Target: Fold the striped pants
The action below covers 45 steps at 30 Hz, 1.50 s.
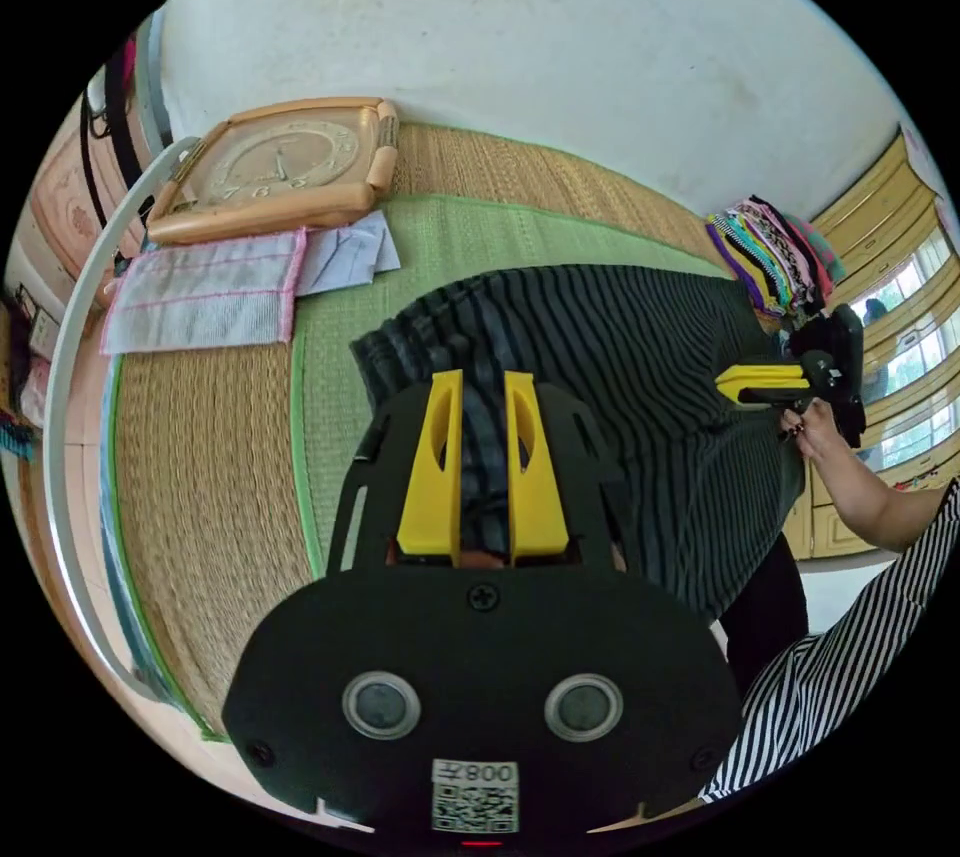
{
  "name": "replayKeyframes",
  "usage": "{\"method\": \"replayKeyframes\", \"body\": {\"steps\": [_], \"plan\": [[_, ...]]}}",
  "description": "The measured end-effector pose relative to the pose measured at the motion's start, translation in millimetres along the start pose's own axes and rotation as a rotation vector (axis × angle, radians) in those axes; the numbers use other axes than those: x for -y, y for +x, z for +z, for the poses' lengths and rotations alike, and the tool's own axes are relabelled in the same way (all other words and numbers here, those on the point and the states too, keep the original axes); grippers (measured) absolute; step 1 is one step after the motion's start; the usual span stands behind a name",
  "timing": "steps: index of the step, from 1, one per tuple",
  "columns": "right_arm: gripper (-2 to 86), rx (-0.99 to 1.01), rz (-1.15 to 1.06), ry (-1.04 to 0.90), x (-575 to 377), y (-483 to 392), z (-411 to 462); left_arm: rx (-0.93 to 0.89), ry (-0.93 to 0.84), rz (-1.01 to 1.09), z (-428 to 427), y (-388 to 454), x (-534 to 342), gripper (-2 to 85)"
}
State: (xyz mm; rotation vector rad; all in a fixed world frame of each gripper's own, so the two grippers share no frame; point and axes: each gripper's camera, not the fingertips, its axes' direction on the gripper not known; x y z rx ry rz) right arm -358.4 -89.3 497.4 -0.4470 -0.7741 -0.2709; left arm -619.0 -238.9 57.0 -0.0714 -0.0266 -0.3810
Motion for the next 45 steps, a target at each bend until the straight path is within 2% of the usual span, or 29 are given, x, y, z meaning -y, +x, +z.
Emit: {"method": "replayKeyframes", "body": {"steps": [3,11,18,21,31,45], "plan": [[7.3,-0.071,-0.009,-0.028,54,29,-13,0.050,-0.039,0.017,-4,-15,31,7.8],[9.8,-0.194,-0.069,-0.128,172,82,-34,0.137,-0.303,0.134,17,-32,73,10.5],[10.5,-0.247,-0.124,-0.286,231,108,-34,0.149,-0.264,0.187,-6,-28,72,8.6],[9.5,-0.213,-0.121,-0.290,243,114,-51,0.114,-0.263,0.190,-15,-23,73,6.3],[2.5,-0.204,-0.079,-0.323,258,120,-119,0.160,-0.239,0.172,-66,8,65,1.5],[2.0,-0.234,-0.059,-0.210,190,64,-303,0.192,-0.161,0.216,-158,83,4,1.3]]}}
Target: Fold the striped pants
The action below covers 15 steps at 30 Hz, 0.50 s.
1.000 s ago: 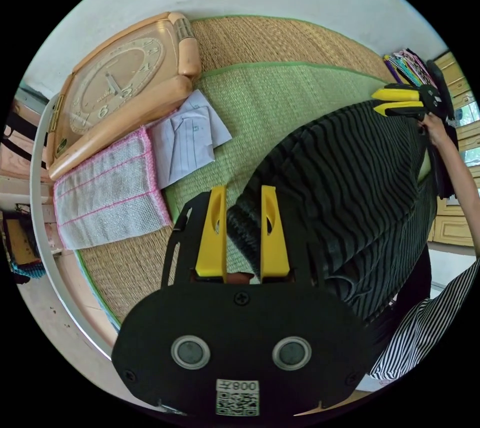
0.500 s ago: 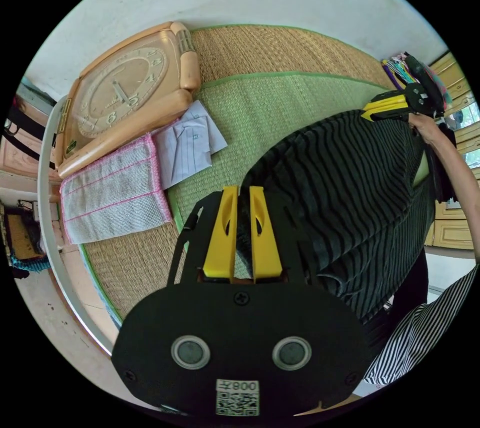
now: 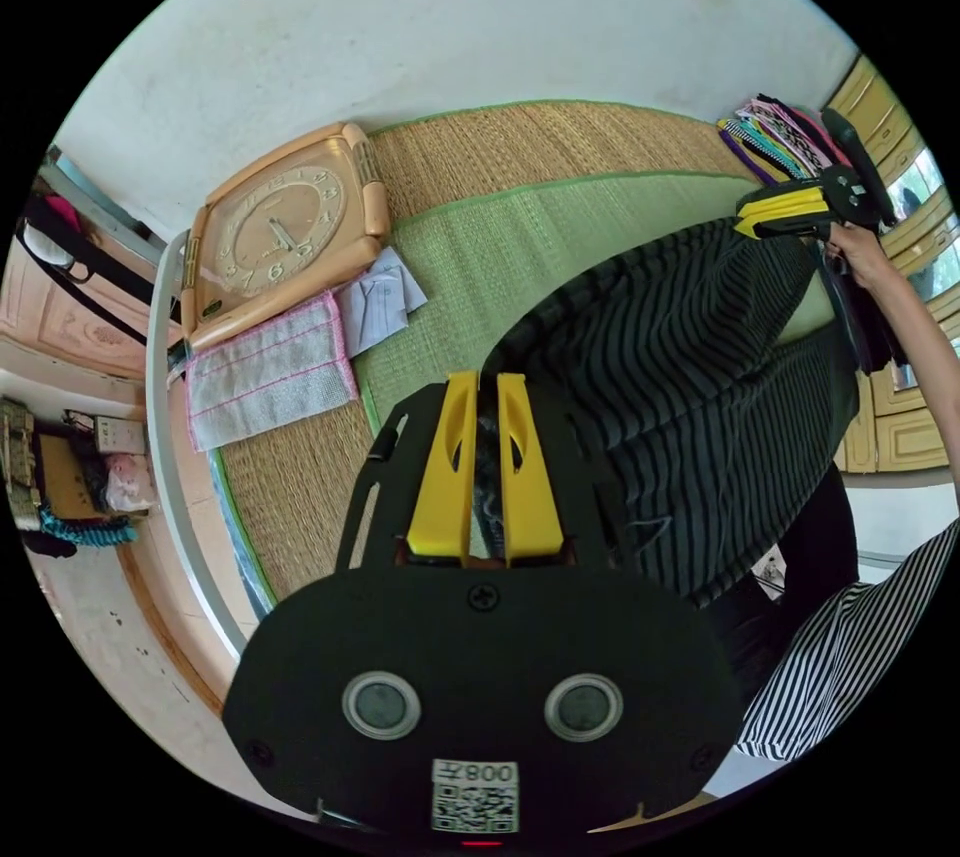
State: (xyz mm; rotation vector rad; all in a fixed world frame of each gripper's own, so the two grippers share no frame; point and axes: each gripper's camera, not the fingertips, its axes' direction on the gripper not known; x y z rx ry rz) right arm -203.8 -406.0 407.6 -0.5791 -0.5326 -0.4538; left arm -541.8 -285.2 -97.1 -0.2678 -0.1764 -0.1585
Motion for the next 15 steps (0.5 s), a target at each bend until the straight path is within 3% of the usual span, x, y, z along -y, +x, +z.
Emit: {"method": "replayKeyframes", "body": {"steps": [15], "plan": [[2.0,0.007,0.026,0.092,-152,-102,-121,0.021,0.009,0.032,-45,88,-121,1.6]]}}
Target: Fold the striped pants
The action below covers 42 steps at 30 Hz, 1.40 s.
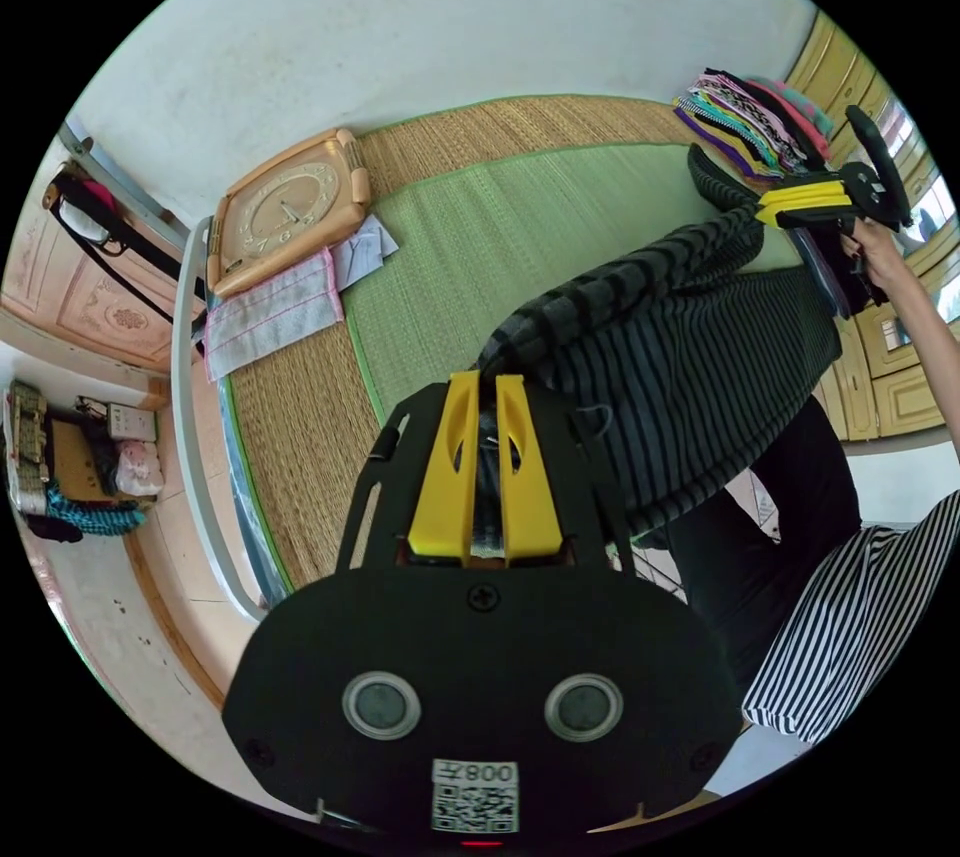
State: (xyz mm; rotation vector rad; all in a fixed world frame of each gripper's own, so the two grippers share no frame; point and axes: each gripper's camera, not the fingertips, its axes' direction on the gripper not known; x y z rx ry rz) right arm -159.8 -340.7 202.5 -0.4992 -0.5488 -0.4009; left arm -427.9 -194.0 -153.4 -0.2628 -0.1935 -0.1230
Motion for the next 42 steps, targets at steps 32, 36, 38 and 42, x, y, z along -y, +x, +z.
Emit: {"method": "replayKeyframes", "body": {"steps": [32,36,38,42], "plan": [[2.2,0.128,-0.053,-0.126,-157,-243,68,0.081,-0.153,0.095,106,79,-152,1.1],[2.3,0.169,-0.037,-0.126,-165,-256,86,0.075,-0.165,0.102,122,80,-160,1.0],[2.2,0.182,-0.027,-0.129,-169,-262,96,0.078,-0.183,0.110,136,82,-166,1.0],[2.3,0.202,-0.024,-0.160,-175,-279,124,0.089,-0.202,0.120,157,84,-176,0.8]]}}
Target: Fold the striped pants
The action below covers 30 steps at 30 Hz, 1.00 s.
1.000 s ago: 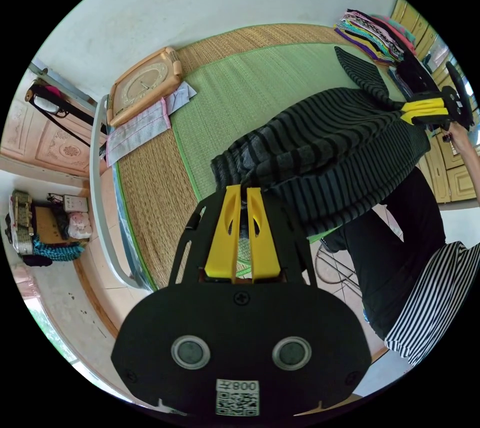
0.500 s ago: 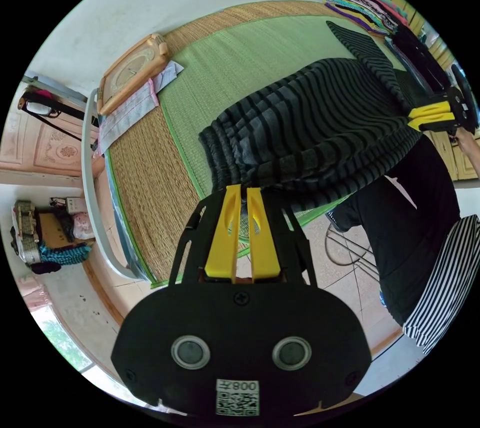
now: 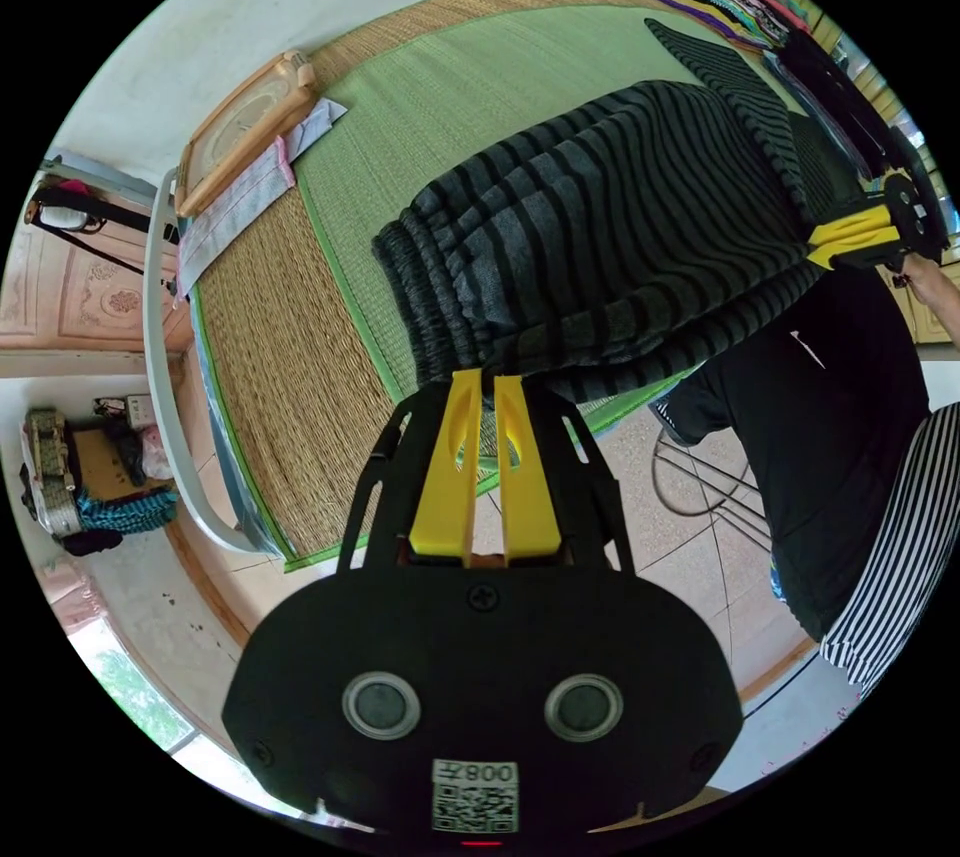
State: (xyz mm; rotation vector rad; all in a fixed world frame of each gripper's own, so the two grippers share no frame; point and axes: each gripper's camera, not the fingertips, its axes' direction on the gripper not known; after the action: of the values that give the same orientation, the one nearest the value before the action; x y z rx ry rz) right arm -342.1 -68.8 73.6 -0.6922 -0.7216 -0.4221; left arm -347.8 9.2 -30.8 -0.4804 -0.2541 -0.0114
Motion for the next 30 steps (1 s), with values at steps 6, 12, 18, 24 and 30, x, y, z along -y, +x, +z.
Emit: {"method": "replayKeyframes", "body": {"steps": [6,12,18,24,30], "plan": [[2.5,-0.016,-0.030,-0.044,3,-16,43,-0.029,0.015,-0.035,32,-4,-8,0.7],[2.8,0.005,-0.019,-0.041,3,-19,79,-0.066,0.038,-0.077,55,-13,-15,0.8],[3.0,0.030,-0.009,-0.022,-2,-16,110,-0.162,0.114,-0.203,70,-30,-40,0.7],[3.6,0.057,0.021,0.000,-8,-6,142,-0.401,0.283,-0.246,97,-12,-29,0.3],[5.3,0.170,0.116,0.057,-22,18,172,-0.388,0.110,-0.243,166,13,-3,0.2]]}}
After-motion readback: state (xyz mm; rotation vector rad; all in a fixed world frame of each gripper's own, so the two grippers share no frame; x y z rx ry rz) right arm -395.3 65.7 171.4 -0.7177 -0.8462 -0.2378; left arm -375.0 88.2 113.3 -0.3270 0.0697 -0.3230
